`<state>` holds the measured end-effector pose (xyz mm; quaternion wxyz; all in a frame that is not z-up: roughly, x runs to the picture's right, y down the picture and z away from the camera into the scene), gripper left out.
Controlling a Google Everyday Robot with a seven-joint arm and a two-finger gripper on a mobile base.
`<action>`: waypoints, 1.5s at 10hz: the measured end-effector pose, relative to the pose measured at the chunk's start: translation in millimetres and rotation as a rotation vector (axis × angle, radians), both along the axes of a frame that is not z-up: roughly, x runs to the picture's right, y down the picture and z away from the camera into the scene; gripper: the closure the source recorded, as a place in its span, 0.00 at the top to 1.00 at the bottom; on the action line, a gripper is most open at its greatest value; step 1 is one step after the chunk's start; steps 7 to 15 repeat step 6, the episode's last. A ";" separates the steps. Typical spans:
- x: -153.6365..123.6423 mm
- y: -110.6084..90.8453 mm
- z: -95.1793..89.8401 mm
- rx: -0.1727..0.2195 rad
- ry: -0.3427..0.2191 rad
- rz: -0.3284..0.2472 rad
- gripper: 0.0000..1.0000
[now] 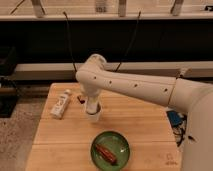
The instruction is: Place the white sponge in the ceramic cup
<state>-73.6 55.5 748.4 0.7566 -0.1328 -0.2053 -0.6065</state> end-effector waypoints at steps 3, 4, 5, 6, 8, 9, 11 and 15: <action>4.1 -1.3 -1.2 0.010 -0.013 0.000 0.80; 5.8 -5.3 -3.2 0.010 -0.007 0.004 0.80; 4.9 -10.0 -7.9 0.005 -0.002 0.009 0.80; 5.9 -11.0 -9.6 0.002 -0.001 0.010 0.80; 5.9 -11.0 -9.6 0.002 -0.001 0.010 0.80; 5.9 -11.0 -9.6 0.002 -0.001 0.010 0.80; 5.9 -11.0 -9.6 0.002 -0.001 0.010 0.80; 5.9 -11.0 -9.6 0.002 -0.001 0.010 0.80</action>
